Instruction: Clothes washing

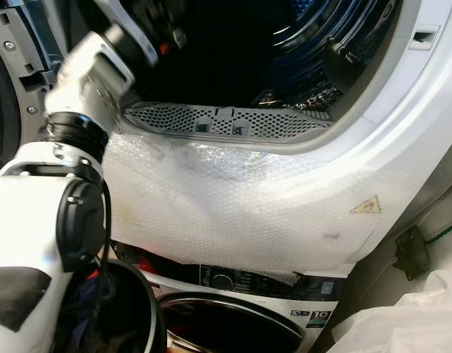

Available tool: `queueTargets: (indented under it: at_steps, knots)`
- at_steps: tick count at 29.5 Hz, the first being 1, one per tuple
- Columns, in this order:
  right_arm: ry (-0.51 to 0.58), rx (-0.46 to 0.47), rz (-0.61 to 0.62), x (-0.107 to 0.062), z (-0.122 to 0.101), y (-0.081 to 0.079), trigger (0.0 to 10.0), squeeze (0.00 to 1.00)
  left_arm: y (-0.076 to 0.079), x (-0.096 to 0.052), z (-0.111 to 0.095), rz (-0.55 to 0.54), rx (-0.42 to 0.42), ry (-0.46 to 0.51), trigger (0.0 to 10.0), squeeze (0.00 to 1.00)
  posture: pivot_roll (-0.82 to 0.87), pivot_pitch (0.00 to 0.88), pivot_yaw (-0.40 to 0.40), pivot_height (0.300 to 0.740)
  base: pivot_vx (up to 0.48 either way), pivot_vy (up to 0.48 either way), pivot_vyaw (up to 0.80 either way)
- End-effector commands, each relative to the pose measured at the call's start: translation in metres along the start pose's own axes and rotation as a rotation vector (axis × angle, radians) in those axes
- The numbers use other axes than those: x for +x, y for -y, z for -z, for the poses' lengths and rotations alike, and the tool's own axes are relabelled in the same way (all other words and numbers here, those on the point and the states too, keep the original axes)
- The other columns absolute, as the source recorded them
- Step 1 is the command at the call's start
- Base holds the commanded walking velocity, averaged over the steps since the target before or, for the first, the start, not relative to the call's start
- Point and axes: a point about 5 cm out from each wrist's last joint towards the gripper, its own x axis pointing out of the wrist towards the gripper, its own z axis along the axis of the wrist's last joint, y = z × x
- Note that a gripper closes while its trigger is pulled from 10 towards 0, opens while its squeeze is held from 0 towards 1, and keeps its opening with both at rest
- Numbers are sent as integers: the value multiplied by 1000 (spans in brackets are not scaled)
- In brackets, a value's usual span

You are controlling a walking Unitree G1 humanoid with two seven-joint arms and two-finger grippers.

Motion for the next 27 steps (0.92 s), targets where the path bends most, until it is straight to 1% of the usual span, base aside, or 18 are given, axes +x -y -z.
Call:
queueTargets:
  at_steps: [1, 2, 3, 4, 5, 6, 7, 10, 12, 13, 14, 15, 16, 20, 27]
  knots:
    - [-61, 14, 9, -5, 19, 1, 10000, 0, -1, 1, -3, -21, 47, -10, 0, 0, -65, 48, 52, 740, 0, 0, 0]
    - [-59, 15, 9, -5, 19, 1, 10000, 0, -2, 0, 3, -34, 44, -34, 0, 0, -66, 49, 52, 740, 0, 0, 0]
    - [-51, 19, 11, -5, 18, 1, 10000, 0, -4, -2, 15, -88, 68, -102, 0, 0, -73, 47, 50, 740, 0, 0, 0]
    - [-50, 20, 12, -5, 18, 2, 10000, 0, -3, -2, 20, -97, 86, -132, 353, 0, -79, 42, 50, 740, 0, 0, 0]
    - [-49, 20, 12, -5, 18, 2, 10000, 0, -3, -2, 23, -102, 102, -154, 2275, 0, -79, 42, 50, 740, 0, 0, 0]
    - [-50, 16, 12, -5, 18, 2, 10000, 0, -3, -2, 28, -123, 124, -191, 8549, 0, -83, 34, 48, 740, 0, 0, 0]
    - [-49, 17, 13, -5, 18, 2, 10000, 0, -2, -1, 28, -128, 131, -195, 10000, 0, -82, 32, 43, 740, 0, 0, 0]
    - [-49, 16, 14, -5, 17, 2, 10000, 0, 1, 5, 22, -134, 124, -167, 10000, 0, -81, 18, 37, 740, 0, 0, 0]
    - [-52, 13, 14, -5, 18, 3, 10000, 0, 2, 7, 20, -135, 147, -166, 10000, 0, -76, 1, 30, 740, 0, 0, 0]
    - [-54, 9, 14, -5, 17, 3, 10000, 0, 3, 9, 18, -137, 158, -165, 10000, 220, -76, 0, 26, 740, 0, 0, 0]
    - [-53, 8, 15, -5, 17, 4, 10000, 0, 3, 10, 17, -145, 163, -165, 10000, 859, -75, 0, 23, 740, 0, 0, 0]
    - [-51, 7, 16, -4, 15, 4, 10000, 0, 4, 12, 16, -150, 160, -166, 10000, 1000, -75, 0, 23, 740, 0, 0, 0]
    - [-48, 5, 17, -4, 13, 5, 10000, 0, 5, 13, 15, -150, 155, -167, 10000, 1000, -71, 0, 17, 740, 0, 0, 0]
    - [-24, -14, 18, -1, 2, 8, 10000, 0, 7, 16, 18, -137, 176, -204, 10000, 1000, -55, 7, 8, 740, 0, 0, 0]
    - [-25, -31, 13, 1, -1, 7, 10000, 0, 9, 14, 18, -67, 173, -200, 10000, 1000, -46, 0, 0, 740, 0, 0, 0]
